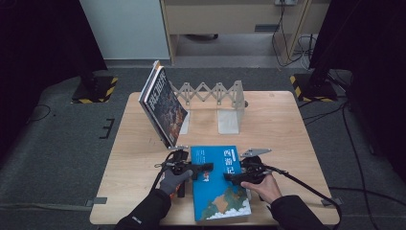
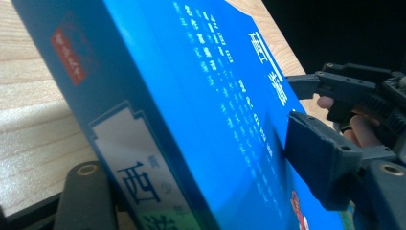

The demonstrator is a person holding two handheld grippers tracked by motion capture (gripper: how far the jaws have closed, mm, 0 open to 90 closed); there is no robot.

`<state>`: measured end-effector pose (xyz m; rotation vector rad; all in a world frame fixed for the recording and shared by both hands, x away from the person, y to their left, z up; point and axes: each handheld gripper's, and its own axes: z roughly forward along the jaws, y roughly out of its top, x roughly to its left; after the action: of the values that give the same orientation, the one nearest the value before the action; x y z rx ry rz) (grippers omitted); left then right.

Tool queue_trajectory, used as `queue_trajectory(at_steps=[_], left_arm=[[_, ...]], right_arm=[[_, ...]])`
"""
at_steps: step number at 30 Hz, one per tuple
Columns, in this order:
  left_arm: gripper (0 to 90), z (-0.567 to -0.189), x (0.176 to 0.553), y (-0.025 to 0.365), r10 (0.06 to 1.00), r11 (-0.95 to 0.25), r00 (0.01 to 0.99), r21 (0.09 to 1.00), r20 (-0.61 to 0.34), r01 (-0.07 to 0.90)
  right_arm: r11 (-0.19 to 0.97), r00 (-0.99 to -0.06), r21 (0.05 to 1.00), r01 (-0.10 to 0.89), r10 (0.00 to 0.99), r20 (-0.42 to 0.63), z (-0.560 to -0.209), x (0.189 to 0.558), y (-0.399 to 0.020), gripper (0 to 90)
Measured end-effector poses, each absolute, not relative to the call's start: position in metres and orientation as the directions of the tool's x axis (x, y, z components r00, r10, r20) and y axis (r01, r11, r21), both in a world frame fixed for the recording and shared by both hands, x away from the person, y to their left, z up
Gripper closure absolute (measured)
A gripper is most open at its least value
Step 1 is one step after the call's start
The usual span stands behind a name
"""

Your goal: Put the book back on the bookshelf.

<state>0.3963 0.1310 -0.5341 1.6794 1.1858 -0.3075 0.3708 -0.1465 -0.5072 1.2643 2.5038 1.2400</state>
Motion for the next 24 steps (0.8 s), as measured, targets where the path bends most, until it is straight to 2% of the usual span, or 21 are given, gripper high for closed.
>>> queue_trajectory(at_steps=[5, 9, 11, 13, 16, 19, 24], left_arm=[[28.3, -0.5345, 0.3960, 0.1299, 0.562, -0.007, 0.487, 0.586, -0.668, 0.811], [22.4, -0.5336, 0.3954, 0.1275, 0.556, 0.006, 0.477, 0.577, -0.681, 0.817], [14.5, -0.5337, 0.3948, 0.1256, 0.534, 0.003, 0.494, 0.586, -0.686, 0.811], [12.1, -0.5337, 0.3949, 0.1255, 0.532, 0.001, 0.495, 0.585, -0.687, 0.811], [13.9, -0.5331, 0.3944, 0.1251, 0.552, -0.007, 0.496, 0.590, -0.671, 0.807], [25.8, -0.5329, 0.3953, 0.1286, 0.575, -0.030, 0.502, 0.597, -0.646, 0.802], [28.4, -0.5326, 0.3955, 0.1309, 0.565, -0.028, 0.503, 0.594, -0.654, 0.804]], right_arm=[[0.328, -0.653, 0.692, 0.644, 0.706, 0.273, -0.5076, 0.3707, -0.1467, 11.0], [0.325, -0.651, 0.690, 0.646, 0.706, 0.278, -0.5080, 0.3702, -0.1459, 9.5], [0.325, -0.650, 0.689, 0.648, 0.707, 0.279, -0.5078, 0.3699, -0.1454, 9.4], [0.325, -0.651, 0.688, 0.648, 0.706, 0.279, -0.5077, 0.3700, -0.1455, 9.4], [0.329, -0.654, 0.689, 0.646, 0.704, 0.277, -0.5078, 0.3703, -0.1458, 9.4], [0.326, -0.652, 0.689, 0.647, 0.705, 0.280, -0.5078, 0.3702, -0.1457, 8.3], [0.336, -0.663, 0.691, 0.640, 0.696, 0.276, -0.5087, 0.3701, -0.1452, 6.5]])
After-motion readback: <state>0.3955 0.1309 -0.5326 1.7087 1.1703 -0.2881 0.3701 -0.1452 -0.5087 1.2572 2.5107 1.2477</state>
